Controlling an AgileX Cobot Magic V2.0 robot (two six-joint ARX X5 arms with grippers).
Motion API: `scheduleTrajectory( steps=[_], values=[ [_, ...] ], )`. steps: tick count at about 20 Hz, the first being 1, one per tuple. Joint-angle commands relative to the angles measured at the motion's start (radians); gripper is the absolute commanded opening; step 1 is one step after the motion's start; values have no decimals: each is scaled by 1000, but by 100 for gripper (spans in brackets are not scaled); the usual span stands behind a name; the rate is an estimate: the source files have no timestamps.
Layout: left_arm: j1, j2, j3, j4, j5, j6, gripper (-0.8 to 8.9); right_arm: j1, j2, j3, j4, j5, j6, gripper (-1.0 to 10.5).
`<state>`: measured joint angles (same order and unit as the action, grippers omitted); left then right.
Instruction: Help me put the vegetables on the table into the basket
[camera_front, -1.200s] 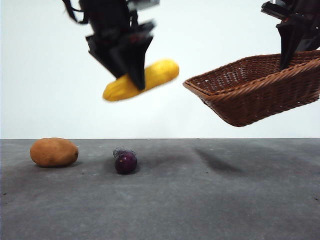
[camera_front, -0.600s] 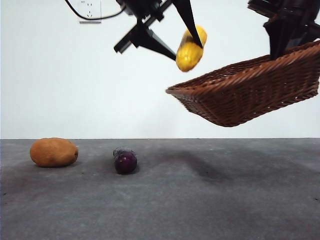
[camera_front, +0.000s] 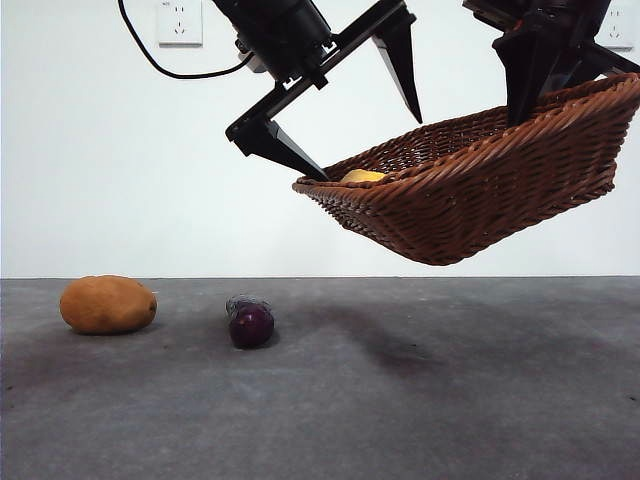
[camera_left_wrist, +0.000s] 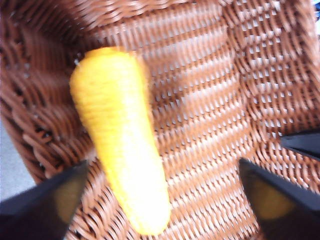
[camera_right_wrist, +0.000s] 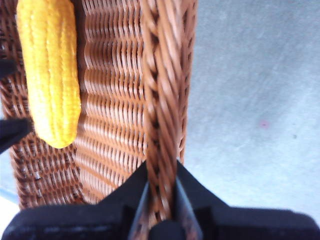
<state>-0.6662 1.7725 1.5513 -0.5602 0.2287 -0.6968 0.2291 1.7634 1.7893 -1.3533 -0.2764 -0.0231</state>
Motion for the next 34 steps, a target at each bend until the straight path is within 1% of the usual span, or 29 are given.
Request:
scheduleTrajectory(
  steps=[1, 2, 4, 5, 7, 8, 9, 11, 12, 14, 15, 17, 19, 21, 24, 25, 27, 28, 30, 31, 34],
  values=[
    [45, 2, 47, -85, -19, 92, 511, 0, -8, -1, -19, 55, -7, -16],
    [73, 2, 77, -153, -47, 110, 511, -3, -8, -2, -19, 74, -6, -16],
    [143, 2, 113, -263, -98, 158, 511, -20, -8, -3, -19, 75, -6, -16],
    [182, 2, 115, -310, -121, 195, 511, -21, -8, -3, -19, 75, -6, -16],
    [262, 2, 114, -415, -208, 274, 511, -21, -8, -3, -19, 75, -6, -16],
    [290, 2, 114, -445, -244, 323, 511, -21, -8, -3, -19, 75, -7, -16],
    [315, 2, 114, -462, -259, 365, 511, -21, -8, -3, -17, 75, -6, -16],
    [370, 2, 114, -509, -256, 528, 507, -21, -8, -3, -11, 75, -6, -16],
    [388, 3, 114, -545, -257, 650, 507, -21, -8, -3, -7, 75, -6, -16],
    [402, 3, 114, -605, -286, 858, 507, -21, -8, -3, 2, 75, -7, -16],
    [402, 3, 114, -618, -306, 942, 507, -21, -8, -3, 13, 75, -7, -16],
    [402, 3, 114, -621, -307, 1047, 507, -21, -8, -3, 43, 75, -7, -16],
    [398, 3, 114, -621, -304, 1254, 513, -21, -8, -3, 61, 74, -7, -16],
    [394, 6, 114, -620, -308, 1412, 587, -21, -8, -3, 71, 74, -8, -16],
    [390, 24, 114, -623, -308, 1582, 602, -21, -8, -3, 74, 74, -8, -16],
    [390, 33, 114, -624, -308, 1624, 603, -21, -8, -3, 74, 74, -8, -16],
    [390, 71, 114, -616, -309, 1666, 604, -21, -8, -3, 74, 74, -14, -16],
    [391, 95, 114, -612, -329, 1685, 604, -21, -8, -3, 74, 74, -16, -16],
    [391, 140, 114, -603, -365, 1754, 606, -21, -8, -3, 72, 72, -23, -16],
    [393, 158, 114, -576, -367, 1780, 607, -21, -8, -3, 71, 71, -23, -16],
    [400, 192, 114, -439, -415, 1790, 616, -21, -8, -3, 70, 71, -24, -16]
  ],
)
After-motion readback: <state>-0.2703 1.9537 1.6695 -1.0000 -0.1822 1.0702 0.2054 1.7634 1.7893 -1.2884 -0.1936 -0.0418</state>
